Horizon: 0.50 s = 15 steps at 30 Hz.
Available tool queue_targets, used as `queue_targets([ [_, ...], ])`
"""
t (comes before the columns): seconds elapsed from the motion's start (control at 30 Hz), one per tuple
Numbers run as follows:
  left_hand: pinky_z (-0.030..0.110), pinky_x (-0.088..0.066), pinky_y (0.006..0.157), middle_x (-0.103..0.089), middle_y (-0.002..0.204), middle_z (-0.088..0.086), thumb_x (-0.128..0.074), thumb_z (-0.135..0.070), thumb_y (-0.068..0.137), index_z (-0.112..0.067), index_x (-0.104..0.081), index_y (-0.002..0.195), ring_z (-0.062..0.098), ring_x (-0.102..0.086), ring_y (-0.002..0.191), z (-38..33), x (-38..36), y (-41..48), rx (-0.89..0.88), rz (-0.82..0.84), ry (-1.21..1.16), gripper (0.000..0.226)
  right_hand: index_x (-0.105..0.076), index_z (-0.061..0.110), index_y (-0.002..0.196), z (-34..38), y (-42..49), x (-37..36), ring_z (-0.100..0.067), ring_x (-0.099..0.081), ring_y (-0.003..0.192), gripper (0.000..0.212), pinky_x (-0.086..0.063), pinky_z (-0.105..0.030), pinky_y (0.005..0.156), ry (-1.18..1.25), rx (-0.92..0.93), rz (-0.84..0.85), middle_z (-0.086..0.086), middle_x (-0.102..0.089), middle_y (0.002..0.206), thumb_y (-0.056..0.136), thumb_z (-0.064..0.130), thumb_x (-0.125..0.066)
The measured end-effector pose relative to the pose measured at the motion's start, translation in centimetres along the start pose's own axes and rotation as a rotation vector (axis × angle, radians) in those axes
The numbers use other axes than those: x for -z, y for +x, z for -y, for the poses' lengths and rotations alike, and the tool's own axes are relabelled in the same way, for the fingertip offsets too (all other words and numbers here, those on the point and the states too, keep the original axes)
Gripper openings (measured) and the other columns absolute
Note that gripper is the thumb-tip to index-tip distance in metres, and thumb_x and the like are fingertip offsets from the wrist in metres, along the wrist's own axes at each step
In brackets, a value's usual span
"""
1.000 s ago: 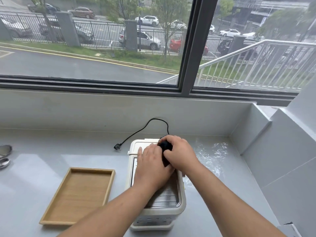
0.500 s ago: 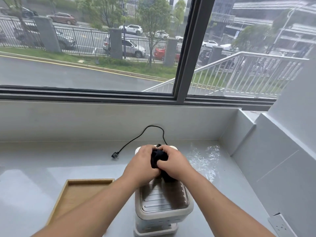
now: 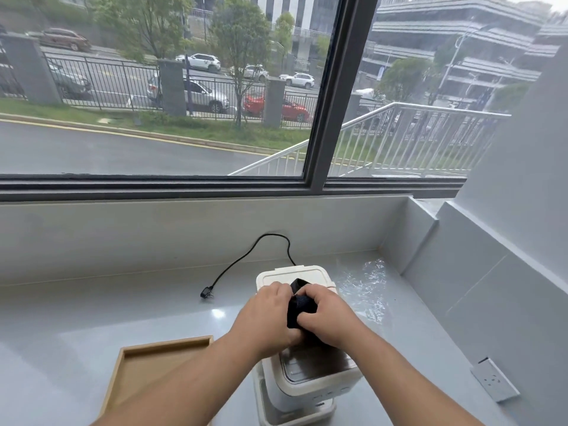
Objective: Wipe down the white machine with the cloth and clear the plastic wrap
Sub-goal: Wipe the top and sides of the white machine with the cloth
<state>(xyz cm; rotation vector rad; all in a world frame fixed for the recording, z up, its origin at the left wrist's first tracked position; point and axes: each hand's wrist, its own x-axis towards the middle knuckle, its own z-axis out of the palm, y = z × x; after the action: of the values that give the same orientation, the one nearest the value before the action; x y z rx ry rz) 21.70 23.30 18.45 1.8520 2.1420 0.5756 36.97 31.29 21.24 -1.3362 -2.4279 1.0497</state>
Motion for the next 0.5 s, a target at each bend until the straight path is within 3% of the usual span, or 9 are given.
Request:
queue_targets([
  [0.23,0.033,-0.047,0.078,-0.042,0.101,-0.01,-0.059,-0.063,0.067,-0.032,-0.037,0.097,0.015,-0.045,0.1,-0.1,0.9,-1.0,-0.067,0.076,0.045,0.049,-0.064,0.038,0.103,0.2,-2.5,-0.7,-0.008,-0.06,0.092,0.038,-0.054,-0.035,0.081,-0.078,0.021,-0.042,0.014,-0.067,0.096,0.066,0.029,-0.056],
  [0.37,0.035,-0.05,0.085,-0.049,0.111,-0.008,-0.062,-0.064,0.068,-0.029,-0.047,0.109,0.017,-0.049,0.108,0.3,1.6,-0.9,-0.098,0.13,0.027,0.056,-0.061,0.037,0.123,0.9,-3.5,-0.8,-0.016,-0.054,0.112,0.048,-0.049,-0.037,0.096,-0.272,0.102,-0.056,0.014,-0.063,0.121,0.076,0.028,-0.054],
  [0.43,0.034,-0.049,0.082,-0.052,0.112,-0.011,-0.062,-0.07,0.066,-0.032,-0.047,0.112,0.015,-0.051,0.108,0.8,2.0,-0.8,-0.104,0.132,0.006,0.061,-0.056,0.039,0.133,1.0,-3.9,-0.6,-0.013,-0.05,0.122,0.052,-0.045,-0.035,0.105,-0.357,0.15,-0.066,0.019,-0.056,0.138,0.082,0.033,-0.052],
  [0.5,0.037,-0.052,0.088,-0.055,0.119,-0.014,-0.059,-0.077,0.063,-0.038,-0.047,0.123,0.013,-0.051,0.113,1.5,2.3,-0.9,-0.102,0.123,-0.019,0.073,-0.048,0.045,0.144,0.9,-4.3,-0.5,-0.009,-0.043,0.135,0.059,-0.041,-0.03,0.112,-0.392,0.158,-0.106,0.021,-0.043,0.155,0.086,0.043,-0.05],
])
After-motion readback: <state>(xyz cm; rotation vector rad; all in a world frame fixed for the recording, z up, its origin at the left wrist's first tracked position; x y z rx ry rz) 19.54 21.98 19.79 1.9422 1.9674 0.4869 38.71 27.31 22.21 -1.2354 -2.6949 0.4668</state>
